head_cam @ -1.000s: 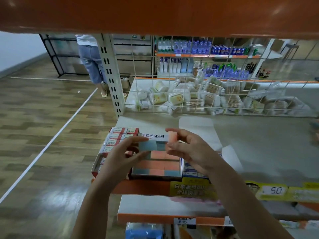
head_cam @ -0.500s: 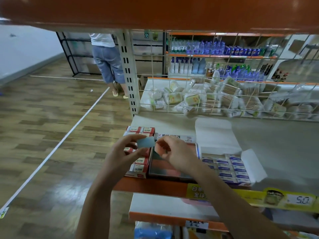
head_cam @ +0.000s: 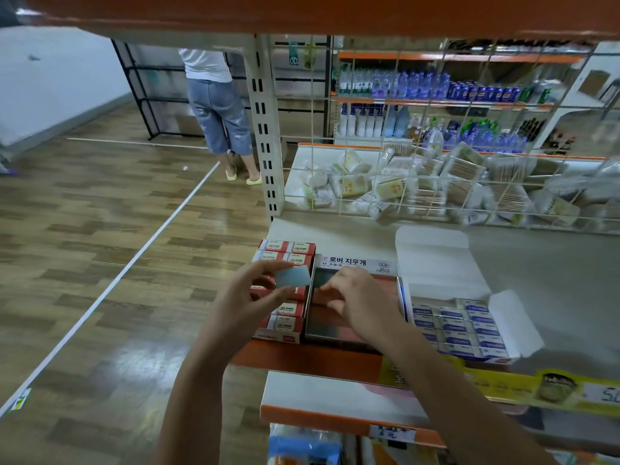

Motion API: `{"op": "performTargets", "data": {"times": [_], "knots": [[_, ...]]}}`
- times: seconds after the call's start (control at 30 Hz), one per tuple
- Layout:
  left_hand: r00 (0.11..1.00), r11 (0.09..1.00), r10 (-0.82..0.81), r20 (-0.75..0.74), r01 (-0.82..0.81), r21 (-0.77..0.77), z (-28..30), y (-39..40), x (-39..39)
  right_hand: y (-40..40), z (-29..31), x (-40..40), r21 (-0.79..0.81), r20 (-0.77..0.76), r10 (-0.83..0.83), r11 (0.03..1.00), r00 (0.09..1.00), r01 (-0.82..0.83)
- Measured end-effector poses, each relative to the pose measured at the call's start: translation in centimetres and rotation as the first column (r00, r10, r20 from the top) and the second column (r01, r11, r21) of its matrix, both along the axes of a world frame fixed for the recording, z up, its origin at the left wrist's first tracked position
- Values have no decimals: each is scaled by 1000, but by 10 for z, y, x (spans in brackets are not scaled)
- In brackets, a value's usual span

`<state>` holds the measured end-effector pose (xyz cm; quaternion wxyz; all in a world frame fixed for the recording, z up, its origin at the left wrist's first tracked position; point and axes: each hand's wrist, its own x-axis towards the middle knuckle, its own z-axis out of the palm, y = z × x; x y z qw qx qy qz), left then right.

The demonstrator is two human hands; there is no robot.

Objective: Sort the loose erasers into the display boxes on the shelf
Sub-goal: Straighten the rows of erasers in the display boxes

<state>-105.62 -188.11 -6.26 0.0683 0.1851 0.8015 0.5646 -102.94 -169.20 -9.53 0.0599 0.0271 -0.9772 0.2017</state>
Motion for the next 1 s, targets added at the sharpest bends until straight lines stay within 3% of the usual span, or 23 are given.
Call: {"op": "performTargets", "data": {"times": [0.23, 0.37, 0.47, 0.57, 0.67, 1.0], "knots": [[972, 975, -107, -207, 62, -212, -4, 15, 1, 4, 8, 6, 11, -8, -16, 1000, 1000, 16], [924, 915, -226, -309, 92, -394, -3, 41, 5, 32, 25, 26, 18, -100, -157, 987, 983, 160], [900, 882, -290, -324, 121, -455, -4, 67, 14, 55, 35, 47, -22, -90, -309, 951, 947, 309], [878, 845, -347, -330, 140, -516, -11, 86, 21, 66, 35, 62, -43, 27, -395, 917, 918, 395], [880, 836, -372, -296, 179, -519, -19, 95, 25, 66, 31, 70, -88, 125, -407, 904, 905, 419], [887, 772, -367, -281, 121, -624, -35, 113, 25, 63, 28, 74, -169, 128, -385, 900, 914, 403]]}}
